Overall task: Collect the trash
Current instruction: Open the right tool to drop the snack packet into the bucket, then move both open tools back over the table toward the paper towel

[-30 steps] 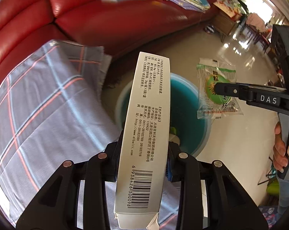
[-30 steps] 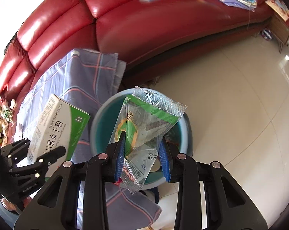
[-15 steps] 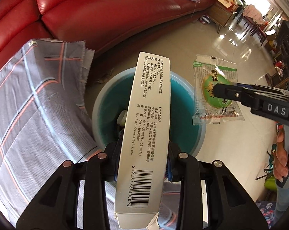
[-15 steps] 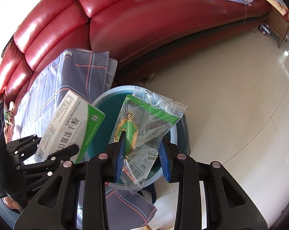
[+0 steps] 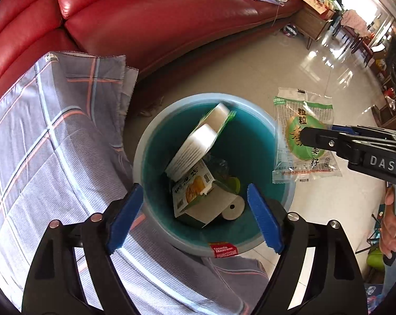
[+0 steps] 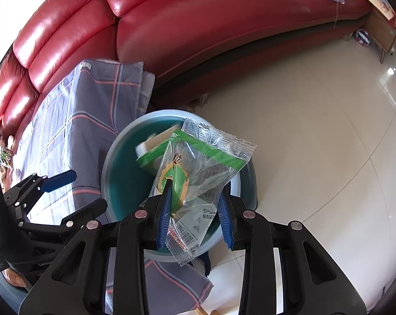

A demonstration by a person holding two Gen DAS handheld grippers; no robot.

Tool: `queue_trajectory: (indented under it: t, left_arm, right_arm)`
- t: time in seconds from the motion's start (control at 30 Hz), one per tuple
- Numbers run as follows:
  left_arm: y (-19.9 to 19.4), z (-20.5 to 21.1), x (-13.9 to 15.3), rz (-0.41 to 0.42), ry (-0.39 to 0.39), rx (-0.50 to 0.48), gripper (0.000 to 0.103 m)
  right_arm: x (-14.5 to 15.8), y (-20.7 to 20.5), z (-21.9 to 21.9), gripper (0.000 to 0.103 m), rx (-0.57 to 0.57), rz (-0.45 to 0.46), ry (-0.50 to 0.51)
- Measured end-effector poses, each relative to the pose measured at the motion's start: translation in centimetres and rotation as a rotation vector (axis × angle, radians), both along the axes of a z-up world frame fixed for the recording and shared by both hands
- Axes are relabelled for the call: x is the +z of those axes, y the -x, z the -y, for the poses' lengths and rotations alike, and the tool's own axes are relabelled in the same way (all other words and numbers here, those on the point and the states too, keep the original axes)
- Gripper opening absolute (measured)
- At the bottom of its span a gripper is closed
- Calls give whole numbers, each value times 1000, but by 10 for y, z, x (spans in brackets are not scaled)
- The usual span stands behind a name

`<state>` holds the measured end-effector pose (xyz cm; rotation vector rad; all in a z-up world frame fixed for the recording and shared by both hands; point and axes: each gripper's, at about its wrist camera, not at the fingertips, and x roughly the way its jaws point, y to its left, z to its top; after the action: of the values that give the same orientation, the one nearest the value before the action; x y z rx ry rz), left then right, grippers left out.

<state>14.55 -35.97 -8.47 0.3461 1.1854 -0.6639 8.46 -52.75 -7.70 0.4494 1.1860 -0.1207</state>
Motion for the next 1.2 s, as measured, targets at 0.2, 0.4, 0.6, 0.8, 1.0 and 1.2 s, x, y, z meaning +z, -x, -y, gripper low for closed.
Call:
queue_trajectory:
  t: [0.2,0.4,0.6,0.8,1.0,1.2]
  left_arm:
    - [7,-10,4,30,-12,-1,91]
    - [14,-25,5,31,10,4,92]
    - [14,-38,6,33,18,27,92]
    - [15,-46,10,38,31,36,92]
    - [16,-55,15,33,48,52,92]
    - [20,-65,24,43,73,65,92]
  right_arm:
    - [-7,-5,-8,34,17,-26,4]
    - [-11,-6,-16,35,37,-48,10]
    - [-21,-9,-26,53,55,-87,2]
    - [-19,-9,-30,80,48,-88,-16]
    - [-10,-10,-37,97,40,-81,-19]
    - [2,-9,-49,98,57,-94,14]
